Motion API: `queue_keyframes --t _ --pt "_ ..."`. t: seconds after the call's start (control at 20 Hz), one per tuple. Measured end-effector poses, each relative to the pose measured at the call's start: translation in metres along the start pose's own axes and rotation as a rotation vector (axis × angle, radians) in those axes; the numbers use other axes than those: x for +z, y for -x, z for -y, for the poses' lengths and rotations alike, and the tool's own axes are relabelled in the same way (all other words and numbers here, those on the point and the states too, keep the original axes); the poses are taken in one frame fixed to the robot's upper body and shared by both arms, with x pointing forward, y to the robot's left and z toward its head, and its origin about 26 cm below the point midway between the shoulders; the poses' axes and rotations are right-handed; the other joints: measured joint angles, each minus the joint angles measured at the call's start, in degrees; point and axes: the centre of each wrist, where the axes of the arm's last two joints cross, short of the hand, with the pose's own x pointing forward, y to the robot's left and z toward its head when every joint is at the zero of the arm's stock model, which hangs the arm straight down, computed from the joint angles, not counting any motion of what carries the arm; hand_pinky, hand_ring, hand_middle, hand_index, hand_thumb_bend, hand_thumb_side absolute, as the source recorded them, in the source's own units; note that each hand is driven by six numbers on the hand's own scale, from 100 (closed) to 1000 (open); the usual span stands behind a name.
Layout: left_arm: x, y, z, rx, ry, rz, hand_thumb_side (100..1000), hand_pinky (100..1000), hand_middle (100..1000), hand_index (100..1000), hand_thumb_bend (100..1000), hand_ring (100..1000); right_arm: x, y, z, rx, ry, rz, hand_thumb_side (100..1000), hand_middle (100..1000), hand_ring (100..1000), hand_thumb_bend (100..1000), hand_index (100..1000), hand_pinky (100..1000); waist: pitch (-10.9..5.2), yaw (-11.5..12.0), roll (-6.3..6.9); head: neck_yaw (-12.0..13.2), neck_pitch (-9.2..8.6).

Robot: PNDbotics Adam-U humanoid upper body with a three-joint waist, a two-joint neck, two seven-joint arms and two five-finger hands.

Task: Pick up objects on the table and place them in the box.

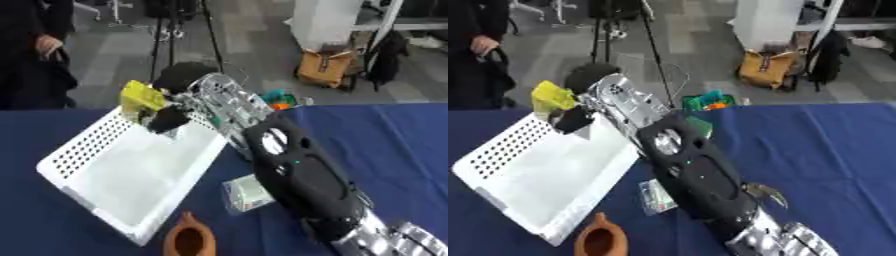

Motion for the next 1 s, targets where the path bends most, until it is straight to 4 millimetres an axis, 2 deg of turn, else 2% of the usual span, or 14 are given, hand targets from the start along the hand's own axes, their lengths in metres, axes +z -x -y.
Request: queue_keyframes --t 0.05,0.25,0.7,0.85,1.0 --pt "0.0 0.0 0.0 0.001 0.0 0.001 1000 830 843 838 100 916 0.0 0.0 0.0 -0.001 0.005 -0.001 1000 882 965 274 994 1000 0.0 0.0 0.0 0.0 0.0" --pt "0.0 0.0 0.0 0.002 -0.001 0.001 1000 830 843 838 100 916 0.001 0.0 0.001 -0.007 0.035 -0.008 1000 899 972 281 1000 1000 0.0 0.0 0.0 -0.2 0.0" --pt "-0.001 -0.001 0.001 0.004 -0.002 0.004 1000 831 843 838 100 917 0.006 0.003 0.006 -0.004 0.097 -0.004 1000 882 967 256 986 999 -0.28 -0.5 0.05 0.0 0.0" --pt "0.0 0.0 0.0 0.0 -0.001 -0.001 1000 833 844 838 100 917 0.02 0.012 0.019 -0.035 0.183 0.005 1000 824 959 210 947 972 -0.83 -1.2 0.23 1.0 0.88" --pt "0.003 0.002 -0.002 -0.011 0.0 -0.01 1000 834 844 838 100 918 0.049 0.038 0.033 -0.127 0.335 0.002 1000 801 957 187 931 959 -1.64 -2.2 0.92 3.7 2.66"
